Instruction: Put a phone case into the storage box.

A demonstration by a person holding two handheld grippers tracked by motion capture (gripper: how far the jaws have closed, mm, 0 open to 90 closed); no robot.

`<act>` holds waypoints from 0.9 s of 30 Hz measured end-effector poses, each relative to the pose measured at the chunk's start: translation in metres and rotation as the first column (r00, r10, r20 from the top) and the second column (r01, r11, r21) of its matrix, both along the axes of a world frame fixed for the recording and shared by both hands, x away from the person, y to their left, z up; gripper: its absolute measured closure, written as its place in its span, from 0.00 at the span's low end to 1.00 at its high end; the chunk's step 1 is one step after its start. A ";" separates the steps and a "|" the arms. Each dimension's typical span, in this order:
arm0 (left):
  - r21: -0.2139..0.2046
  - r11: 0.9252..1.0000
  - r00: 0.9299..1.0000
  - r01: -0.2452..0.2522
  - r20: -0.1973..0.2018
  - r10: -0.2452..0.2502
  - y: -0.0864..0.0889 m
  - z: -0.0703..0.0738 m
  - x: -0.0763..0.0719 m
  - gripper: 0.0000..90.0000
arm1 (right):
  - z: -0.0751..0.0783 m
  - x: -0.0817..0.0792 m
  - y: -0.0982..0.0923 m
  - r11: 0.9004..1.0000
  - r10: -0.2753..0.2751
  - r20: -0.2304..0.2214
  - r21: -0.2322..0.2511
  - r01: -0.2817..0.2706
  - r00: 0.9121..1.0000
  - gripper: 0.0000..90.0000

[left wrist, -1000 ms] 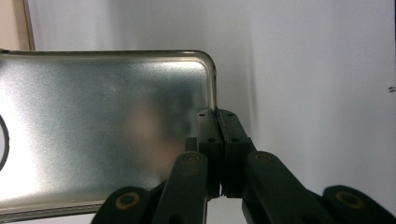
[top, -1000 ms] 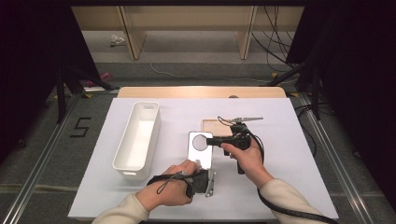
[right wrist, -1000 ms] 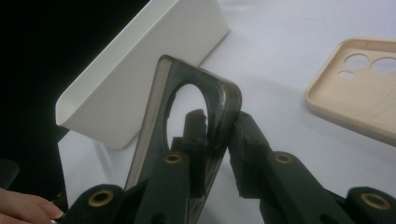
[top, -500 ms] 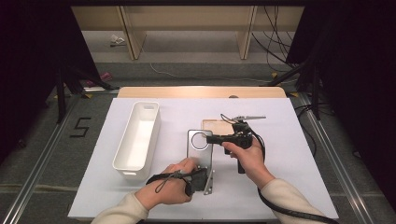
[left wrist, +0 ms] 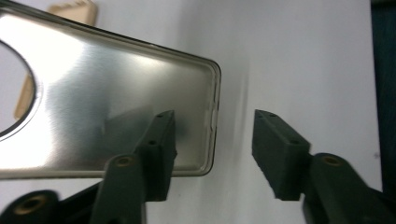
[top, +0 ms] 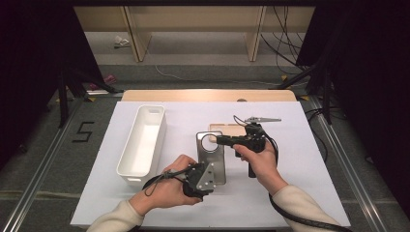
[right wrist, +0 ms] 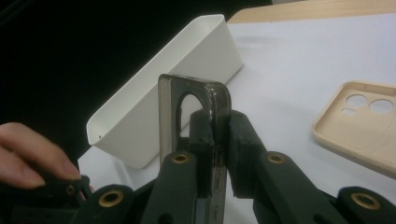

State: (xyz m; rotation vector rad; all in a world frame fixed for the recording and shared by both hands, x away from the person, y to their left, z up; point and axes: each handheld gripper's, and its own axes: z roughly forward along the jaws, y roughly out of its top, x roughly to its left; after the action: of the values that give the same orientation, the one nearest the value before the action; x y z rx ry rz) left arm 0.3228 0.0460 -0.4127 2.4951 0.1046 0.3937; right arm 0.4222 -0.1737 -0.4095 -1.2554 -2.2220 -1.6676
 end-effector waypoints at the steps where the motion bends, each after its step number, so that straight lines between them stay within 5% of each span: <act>1: 0.000 1.000 1.000 0.000 0.000 0.000 0.000 0.000 0.000 0.47 | 0.001 0.000 0.000 1.000 -0.001 0.006 0.002 0.001 1.000 0.91; 3: -0.095 0.995 0.999 -0.039 0.000 0.039 0.012 -0.001 -0.002 0.38 | 0.002 -0.001 -0.001 1.000 -0.004 0.014 0.005 0.004 1.000 0.91; 5: -0.122 0.991 0.998 -0.054 0.007 0.055 0.016 -0.002 -0.002 0.33 | 0.003 -0.001 -0.001 1.000 -0.005 0.018 0.009 0.005 1.000 0.91; 7: -0.179 0.979 0.995 -0.097 0.013 0.101 0.024 -0.003 -0.003 0.31 | 0.003 -0.002 -0.002 1.000 -0.007 0.019 0.009 0.007 1.000 0.91; 8: -0.211 0.970 0.992 -0.121 0.006 0.125 0.028 -0.004 -0.003 0.28 | 0.004 -0.003 -0.002 1.000 -0.009 0.029 0.009 0.008 1.000 0.91; 9: -0.282 0.942 0.983 -0.180 -0.025 0.180 0.037 -0.007 -0.004 0.28 | 0.004 -0.003 -0.002 1.000 -0.011 0.033 0.008 0.010 0.999 0.91; 11: -0.336 0.912 0.972 -0.234 -0.064 0.225 0.045 -0.011 -0.004 0.27 | 0.005 -0.004 -0.002 1.000 -0.011 0.040 0.005 0.011 0.999 0.91; 12: -0.336 0.912 0.972 -0.234 -0.064 0.225 0.045 -0.011 -0.004 0.26 | 0.005 -0.004 -0.003 1.000 -0.012 0.040 0.005 0.012 0.999 0.91; 13: -0.360 0.891 0.961 -0.277 -0.089 0.263 0.052 -0.016 -0.004 0.26 | 0.005 -0.005 -0.003 1.000 -0.016 0.042 0.004 0.016 0.999 0.91; 14: -0.360 0.891 0.961 -0.277 -0.089 0.263 0.052 -0.016 -0.004 0.26 | 0.006 -0.005 -0.003 1.000 -0.018 0.045 0.001 0.018 0.999 0.91; 17: -0.372 0.874 0.949 -0.312 -0.084 0.304 0.059 -0.018 -0.002 0.27 | 0.006 -0.005 -0.004 1.000 -0.023 0.054 0.001 0.023 0.998 0.91; 18: -0.384 0.863 0.944 -0.328 -0.091 0.318 0.061 -0.018 0.000 0.27 | 0.006 -0.005 -0.005 1.000 -0.026 0.055 0.003 0.026 0.998 0.91; 19: -0.414 0.839 0.934 -0.353 -0.111 0.338 0.063 -0.017 0.002 0.28 | 0.007 -0.006 -0.006 1.000 -0.030 0.062 0.004 0.030 0.998 0.91; 20: -0.414 0.839 0.934 -0.353 -0.111 0.338 0.063 -0.017 0.002 0.29 | 0.007 -0.006 -0.006 1.000 -0.031 0.064 0.002 0.031 0.997 0.91; 22: -0.432 0.823 0.928 -0.369 -0.128 0.349 0.064 -0.015 0.003 0.30 | 0.007 -0.007 -0.007 0.999 -0.033 0.068 0.000 0.034 0.997 0.91; 25: -0.444 0.811 0.923 -0.382 -0.130 0.363 0.066 -0.014 0.004 0.33 | 0.007 -0.008 -0.008 0.999 -0.038 0.071 0.005 0.037 0.997 0.91; 26: -0.452 0.800 0.917 -0.395 -0.136 0.376 0.067 -0.013 0.005 0.33 | 0.007 -0.008 -0.008 0.999 -0.039 0.075 0.005 0.039 0.996 0.91; 27: -0.452 0.800 0.917 -0.395 -0.136 0.376 0.067 -0.013 0.005 0.34 | 0.007 -0.008 -0.008 0.999 -0.039 0.075 0.005 0.039 0.996 0.91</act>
State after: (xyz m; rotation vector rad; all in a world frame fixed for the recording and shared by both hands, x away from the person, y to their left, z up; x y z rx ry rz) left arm 0.3279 0.1130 -0.4253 1.9830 0.6590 0.4243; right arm 0.4144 -0.1820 -0.4024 -1.2641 -2.2497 -1.7597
